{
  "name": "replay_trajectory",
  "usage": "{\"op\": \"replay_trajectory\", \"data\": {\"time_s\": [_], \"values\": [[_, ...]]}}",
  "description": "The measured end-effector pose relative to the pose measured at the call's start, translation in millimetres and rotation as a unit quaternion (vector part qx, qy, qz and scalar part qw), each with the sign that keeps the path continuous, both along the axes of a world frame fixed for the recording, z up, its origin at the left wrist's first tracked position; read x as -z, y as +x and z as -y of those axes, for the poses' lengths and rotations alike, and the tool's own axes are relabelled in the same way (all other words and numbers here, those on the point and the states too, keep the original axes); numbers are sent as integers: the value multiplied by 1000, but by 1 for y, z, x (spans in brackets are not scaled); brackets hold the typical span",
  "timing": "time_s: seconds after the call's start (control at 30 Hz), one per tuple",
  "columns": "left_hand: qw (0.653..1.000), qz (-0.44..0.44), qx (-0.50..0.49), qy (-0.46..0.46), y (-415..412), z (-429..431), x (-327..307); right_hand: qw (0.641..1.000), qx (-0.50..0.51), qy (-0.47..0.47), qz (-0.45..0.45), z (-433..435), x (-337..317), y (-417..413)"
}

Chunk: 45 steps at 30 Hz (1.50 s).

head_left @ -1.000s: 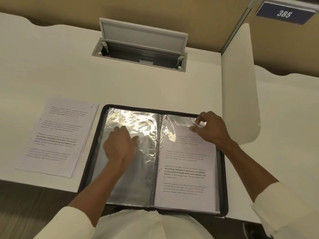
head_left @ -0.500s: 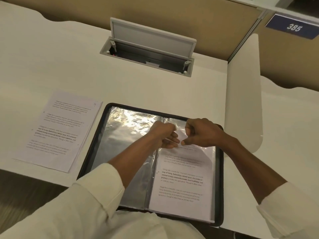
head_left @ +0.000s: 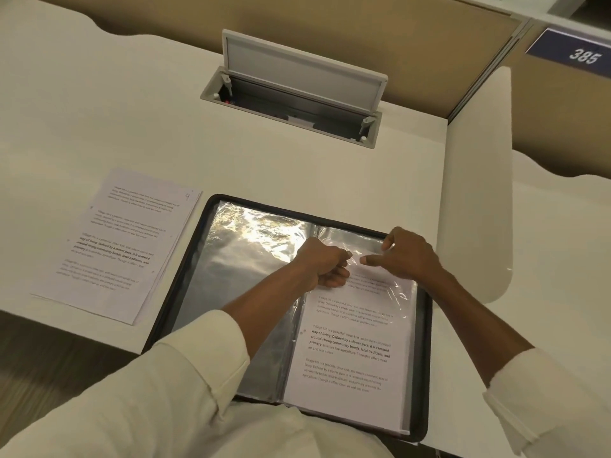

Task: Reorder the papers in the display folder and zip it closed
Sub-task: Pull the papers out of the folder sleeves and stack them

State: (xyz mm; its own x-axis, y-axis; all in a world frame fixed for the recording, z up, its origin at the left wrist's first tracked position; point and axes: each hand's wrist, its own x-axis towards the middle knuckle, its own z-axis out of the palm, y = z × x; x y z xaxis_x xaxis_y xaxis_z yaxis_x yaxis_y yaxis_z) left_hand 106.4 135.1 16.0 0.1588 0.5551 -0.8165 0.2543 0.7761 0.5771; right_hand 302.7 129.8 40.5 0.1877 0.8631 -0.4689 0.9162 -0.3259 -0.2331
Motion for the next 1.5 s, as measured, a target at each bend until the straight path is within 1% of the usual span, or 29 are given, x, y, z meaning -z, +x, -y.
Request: {"op": "replay_trajectory", "data": {"time_s": [0.07, 0.23, 0.37, 0.47, 0.53, 0.6, 0.67, 0.77, 0.87, 0.97, 1.13, 1.2, 1.33, 1.43, 1.5], "values": [[1000, -6, 0, 5, 0, 1, 3, 999, 20, 16, 45, 1, 10, 10], [1000, -11, 2, 15, 1, 3, 7, 997, 57, 16, 56, 1, 29, 31], [999, -17, -10, 30, 2, 6, 7, 995, 14, 37, 92, 16, 37, 28], [999, -25, -9, 39, 2, 7, 10, 980, -50, 106, 161, 40, 52, 18], [999, -30, -5, 43, 2, 7, 11, 970, -74, 160, 170, 52, 59, 12], [998, -31, -3, 46, 3, 8, 10, 965, -67, 216, 129, 60, 57, 6], [999, -26, -5, 44, 4, 7, 4, 963, -47, 256, 63, 64, 48, 1], [1000, -19, -10, 22, 7, 4, -12, 966, -19, 251, -57, 61, 30, -7], [999, -31, -10, 8, 10, -1, -22, 967, -40, 222, -123, 58, 15, -15], [999, -39, -21, 4, 9, -4, -24, 965, -55, 201, -157, 61, 6, -25], [997, -54, -61, 16, 4, -7, -22, 960, 52, 138, -237, 49, -23, -33], [995, -57, -82, 20, 4, -7, -20, 961, 73, 111, -243, 40, -30, -31], [991, -29, -127, 15, 5, -4, -13, 954, 141, 50, -261, 21, -39, -30], [991, -41, -127, 18, 9, -1, -6, 944, 178, -4, -279, 5, -48, -27], [991, -47, -121, 17, 12, 2, -5, 945, 172, -31, -275, -7, -52, -26]]}}
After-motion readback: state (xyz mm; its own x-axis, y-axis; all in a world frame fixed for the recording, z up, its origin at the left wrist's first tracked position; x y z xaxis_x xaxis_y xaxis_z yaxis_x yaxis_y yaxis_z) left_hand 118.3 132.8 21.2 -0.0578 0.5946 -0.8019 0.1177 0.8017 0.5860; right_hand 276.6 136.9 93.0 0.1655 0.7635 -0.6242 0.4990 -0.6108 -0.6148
